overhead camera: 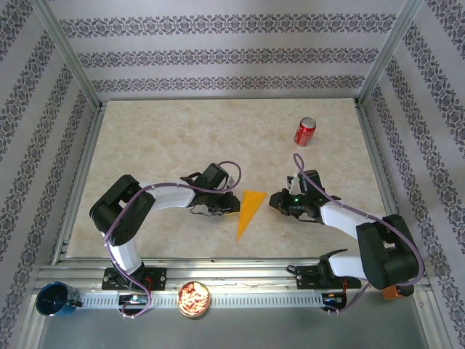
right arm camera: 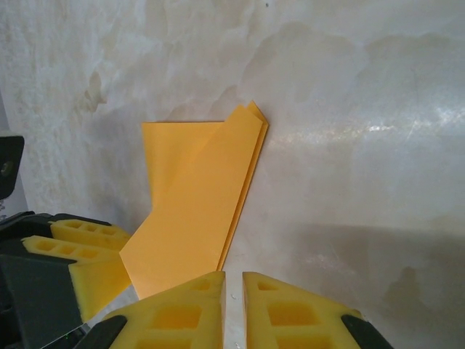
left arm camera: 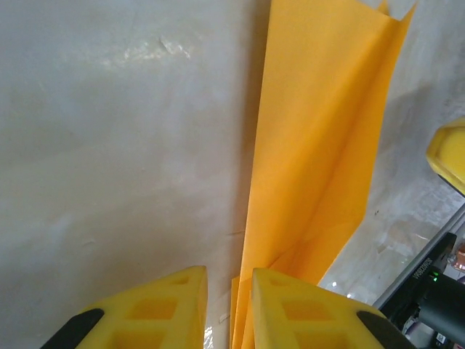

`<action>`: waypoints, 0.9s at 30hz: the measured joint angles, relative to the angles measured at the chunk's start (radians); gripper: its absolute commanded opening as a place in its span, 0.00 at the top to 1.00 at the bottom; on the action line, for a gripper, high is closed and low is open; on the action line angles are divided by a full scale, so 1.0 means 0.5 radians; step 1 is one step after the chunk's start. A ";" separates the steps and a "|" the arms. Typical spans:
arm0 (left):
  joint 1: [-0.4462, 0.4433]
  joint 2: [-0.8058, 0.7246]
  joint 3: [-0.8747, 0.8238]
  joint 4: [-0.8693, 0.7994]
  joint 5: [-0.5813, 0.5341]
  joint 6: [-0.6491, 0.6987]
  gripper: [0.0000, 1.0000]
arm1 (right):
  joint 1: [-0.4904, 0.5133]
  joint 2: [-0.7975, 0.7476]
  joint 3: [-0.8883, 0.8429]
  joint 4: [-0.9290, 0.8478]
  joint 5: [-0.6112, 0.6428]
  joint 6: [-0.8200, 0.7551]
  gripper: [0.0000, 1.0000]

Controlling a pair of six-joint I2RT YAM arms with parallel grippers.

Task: Fold a paper plane with a square sheet of paper (pick it up from the middle)
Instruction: Fold the wing for the fifth time at the center of the table.

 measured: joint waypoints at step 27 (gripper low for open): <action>-0.067 0.138 0.067 0.029 0.189 0.002 0.76 | 0.001 0.184 -0.001 0.040 -0.014 0.000 0.83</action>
